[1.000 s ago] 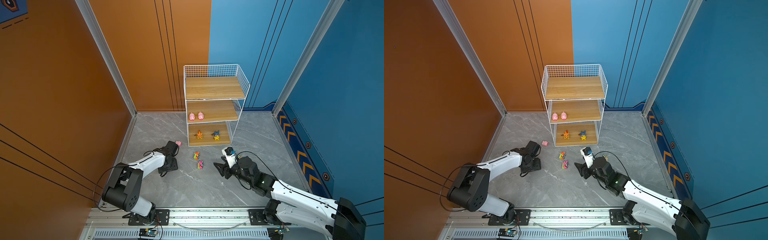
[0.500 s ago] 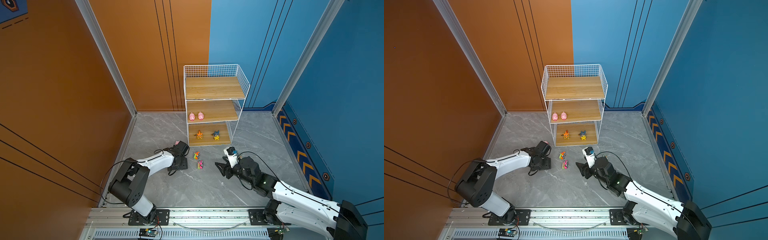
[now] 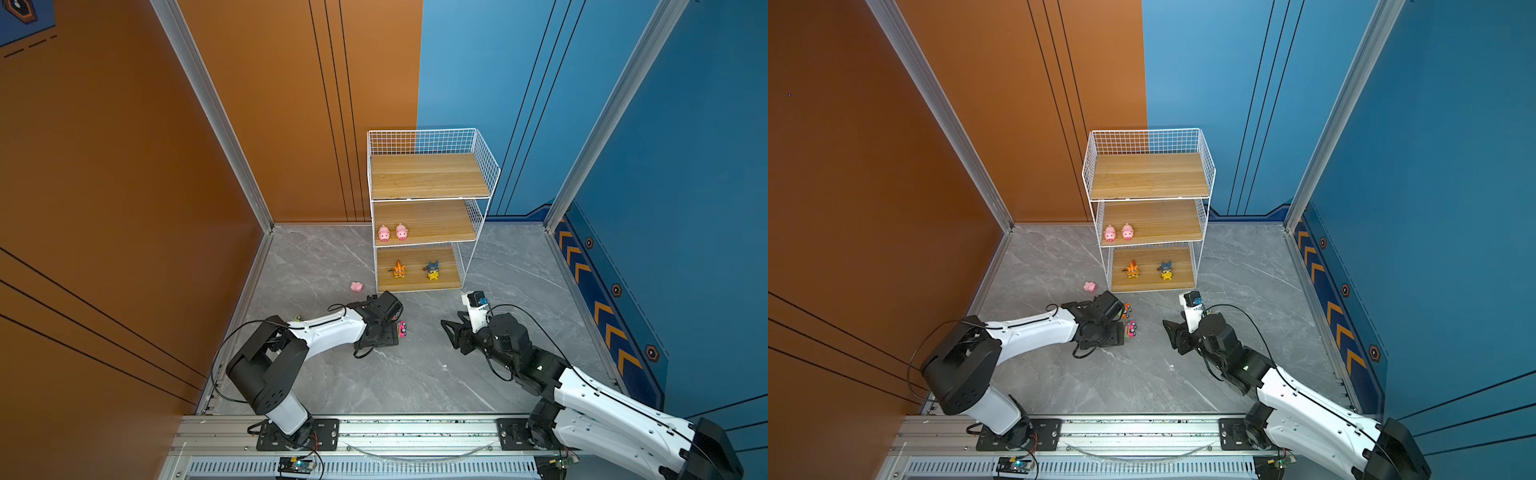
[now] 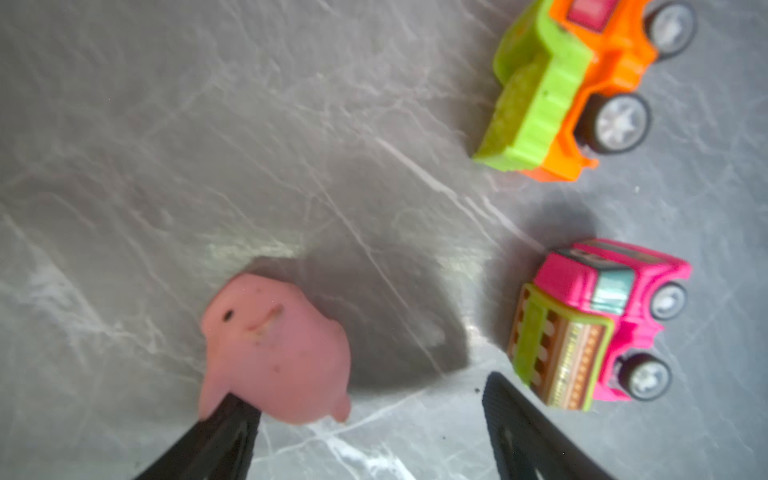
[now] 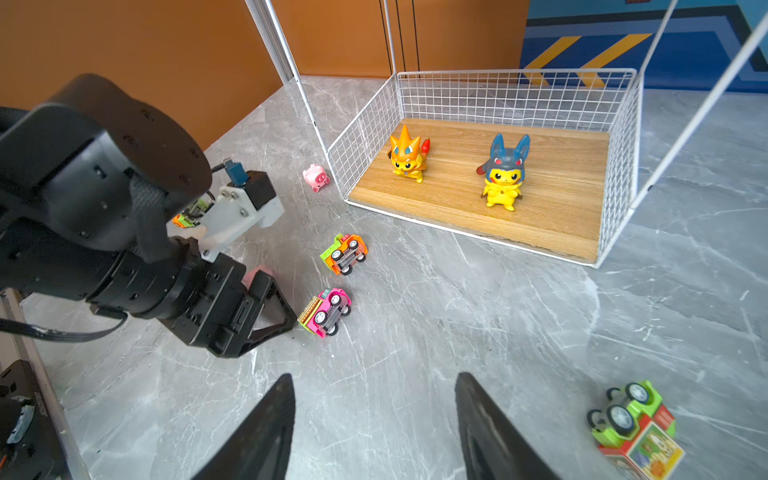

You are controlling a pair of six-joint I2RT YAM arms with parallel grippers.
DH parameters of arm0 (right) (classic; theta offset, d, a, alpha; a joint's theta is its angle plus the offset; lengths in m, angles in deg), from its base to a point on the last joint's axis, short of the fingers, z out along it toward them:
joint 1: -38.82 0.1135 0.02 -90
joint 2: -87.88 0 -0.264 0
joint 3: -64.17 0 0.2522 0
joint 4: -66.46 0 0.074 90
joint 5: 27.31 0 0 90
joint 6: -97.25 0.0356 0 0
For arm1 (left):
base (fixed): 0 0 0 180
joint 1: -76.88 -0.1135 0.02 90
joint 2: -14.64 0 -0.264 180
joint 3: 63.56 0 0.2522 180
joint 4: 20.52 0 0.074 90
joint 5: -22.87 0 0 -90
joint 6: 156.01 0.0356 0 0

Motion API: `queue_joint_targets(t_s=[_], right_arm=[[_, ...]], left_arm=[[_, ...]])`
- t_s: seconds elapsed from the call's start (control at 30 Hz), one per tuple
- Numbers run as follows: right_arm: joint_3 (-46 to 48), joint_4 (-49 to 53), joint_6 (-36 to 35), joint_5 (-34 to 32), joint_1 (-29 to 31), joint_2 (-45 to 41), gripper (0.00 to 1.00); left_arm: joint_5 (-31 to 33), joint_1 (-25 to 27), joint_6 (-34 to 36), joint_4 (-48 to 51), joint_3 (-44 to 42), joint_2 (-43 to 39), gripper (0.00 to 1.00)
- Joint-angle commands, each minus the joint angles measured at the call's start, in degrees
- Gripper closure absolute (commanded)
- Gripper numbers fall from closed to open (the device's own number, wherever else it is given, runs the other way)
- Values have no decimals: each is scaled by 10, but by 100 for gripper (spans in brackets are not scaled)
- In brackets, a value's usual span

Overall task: Place and organize the plastic toys onto the shelf
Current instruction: 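Move the open right gripper over the pink pig near the toy cars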

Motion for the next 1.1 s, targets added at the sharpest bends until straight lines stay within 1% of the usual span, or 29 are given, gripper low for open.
queue_joint_targets(t_s=[0.0,0.13,0.27,0.33,0.37,0.43,0.47,0.53,0.6,0.67,0.73,0.83,0.93,1.07], right_arm=[[7,31,11,5,-5,-10,38],[-2,53,10,12,-3,-18,38],[-19,82,4,-8,17,-29,38],[-27,87,3,-21,34,-23,38],[-30,85,3,-29,47,-18,38],[-35,75,3,-56,88,1,38],[-38,66,3,-74,112,16,38],[-50,53,4,-102,157,53,38],[-67,33,9,-127,204,104,39],[-88,13,18,-138,238,158,38],[-108,-13,31,-142,263,214,39],[-138,-63,52,-136,282,302,39],[-170,-101,59,-126,287,378,40],[-213,-137,67,-96,274,470,42]], left_arm=[[4,21,-43,8,6,-19,15],[8,39,-53,9,-9,-62,15],[18,30,-34,36,-22,-142,15],[22,11,-8,63,-16,-182,15],[22,-7,10,79,-10,-203,10],[9,-54,50,104,7,-231,10],[-4,-88,73,118,18,-241,9],[-39,-152,118,134,44,-248,10],[-69,-215,165,153,74,-236,9],[-100,-268,202,166,117,-215,9],[-122,-298,233,177,153,-192,9],[-128,-323,268,182,194,-162,9],[-134,-320,292,182,213,-137,9],[-110,-309,308,179,213,-137,10]])
